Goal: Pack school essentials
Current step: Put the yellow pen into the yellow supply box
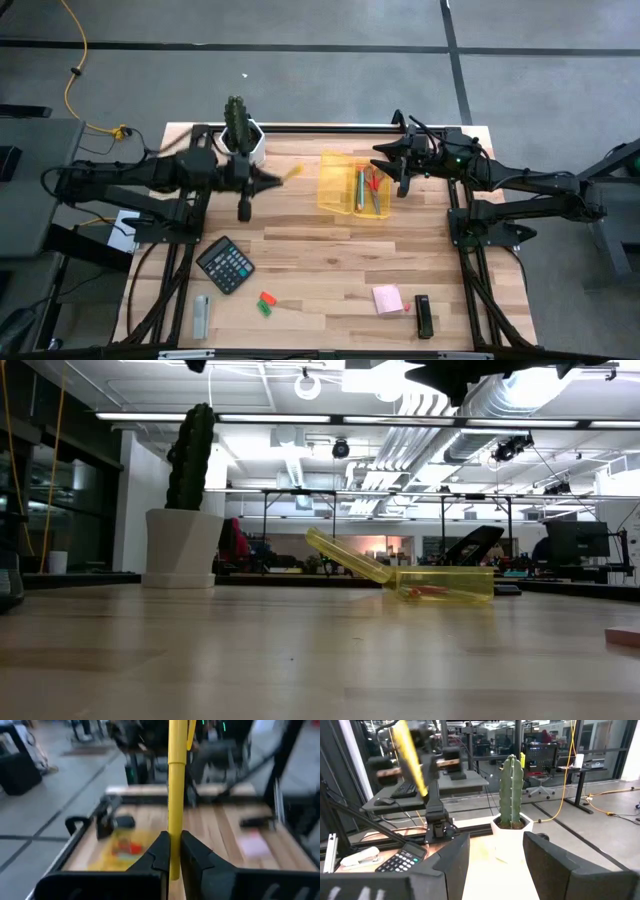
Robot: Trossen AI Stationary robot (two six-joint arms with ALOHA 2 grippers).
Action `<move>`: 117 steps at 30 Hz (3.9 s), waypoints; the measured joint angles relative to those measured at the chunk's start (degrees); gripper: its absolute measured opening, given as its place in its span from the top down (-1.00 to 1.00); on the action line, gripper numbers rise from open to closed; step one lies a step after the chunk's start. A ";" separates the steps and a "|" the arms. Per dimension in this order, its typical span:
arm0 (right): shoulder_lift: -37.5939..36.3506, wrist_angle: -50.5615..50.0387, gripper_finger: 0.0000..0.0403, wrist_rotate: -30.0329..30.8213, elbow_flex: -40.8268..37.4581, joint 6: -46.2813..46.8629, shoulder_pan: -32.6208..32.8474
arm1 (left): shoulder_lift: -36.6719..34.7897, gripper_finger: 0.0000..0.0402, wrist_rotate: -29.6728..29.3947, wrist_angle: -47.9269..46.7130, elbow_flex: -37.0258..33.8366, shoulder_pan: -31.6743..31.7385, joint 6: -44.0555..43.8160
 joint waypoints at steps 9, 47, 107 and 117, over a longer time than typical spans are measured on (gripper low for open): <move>-0.02 1.64 0.11 -0.63 0.00 0.01 0.02 | 5.49 0.97 18.58 25.74 -2.94 11.46 -7.01; 19.84 29.41 0.11 -2.20 0.02 12.90 3.41 | 30.81 0.96 13.36 51.17 -2.20 9.51 -14.37; 0.35 -0.47 0.97 -3.93 0.00 6.44 0.60 | -3.54 0.22 15.56 22.73 -7.75 10.87 -11.95; 0.35 -0.36 0.97 -3.88 0.00 8.75 0.61 | -6.30 0.22 9.61 24.72 -9.51 9.55 -9.85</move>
